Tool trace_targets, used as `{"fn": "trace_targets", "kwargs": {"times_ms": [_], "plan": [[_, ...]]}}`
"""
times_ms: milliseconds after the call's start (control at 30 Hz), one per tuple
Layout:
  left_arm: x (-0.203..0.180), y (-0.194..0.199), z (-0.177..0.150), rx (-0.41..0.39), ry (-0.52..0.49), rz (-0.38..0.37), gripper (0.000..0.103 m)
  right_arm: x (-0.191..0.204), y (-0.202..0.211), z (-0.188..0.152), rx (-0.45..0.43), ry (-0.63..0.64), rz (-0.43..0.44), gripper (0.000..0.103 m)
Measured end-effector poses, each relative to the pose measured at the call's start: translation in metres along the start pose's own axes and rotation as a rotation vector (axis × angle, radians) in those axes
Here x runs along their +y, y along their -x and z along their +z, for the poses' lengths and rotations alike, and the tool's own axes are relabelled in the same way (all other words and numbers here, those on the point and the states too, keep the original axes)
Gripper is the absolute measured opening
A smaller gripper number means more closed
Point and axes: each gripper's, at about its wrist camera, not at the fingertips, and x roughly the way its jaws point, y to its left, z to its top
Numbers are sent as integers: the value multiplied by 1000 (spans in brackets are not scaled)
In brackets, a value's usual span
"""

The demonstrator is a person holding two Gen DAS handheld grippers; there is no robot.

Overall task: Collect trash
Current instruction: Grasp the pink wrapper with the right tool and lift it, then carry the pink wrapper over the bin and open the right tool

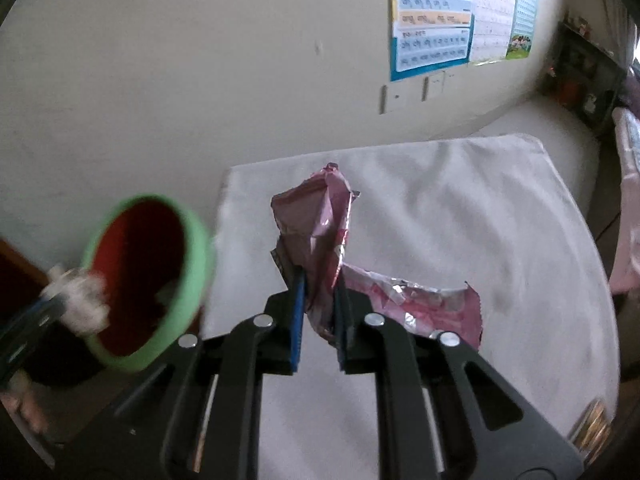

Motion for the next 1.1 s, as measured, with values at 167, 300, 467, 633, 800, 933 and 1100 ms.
{"fn": "trace_targets", "kwargs": {"times_ms": [167,300,467,633,800,933,1100], "plan": [[-10,1,1,-1,-34,-6,29,22,30,-40,-11,-51,71,14],[-16,2,2,-5,-61,-9,29,40,35,-57,2,-55,110,14],[-15,4,0,-3,-70,-9,29,62,34,-58,15,-39,169,14],[-12,2,2,5,-63,-4,29,79,33,-50,16,-13,215,14],[-3,-7,8,18,-44,8,29,90,19,-33,27,-14,261,15],[5,-13,12,19,-30,20,29,102,5,-16,36,-43,323,16],[15,-23,19,30,-8,34,29,118,-12,-2,56,-43,368,17]]}}
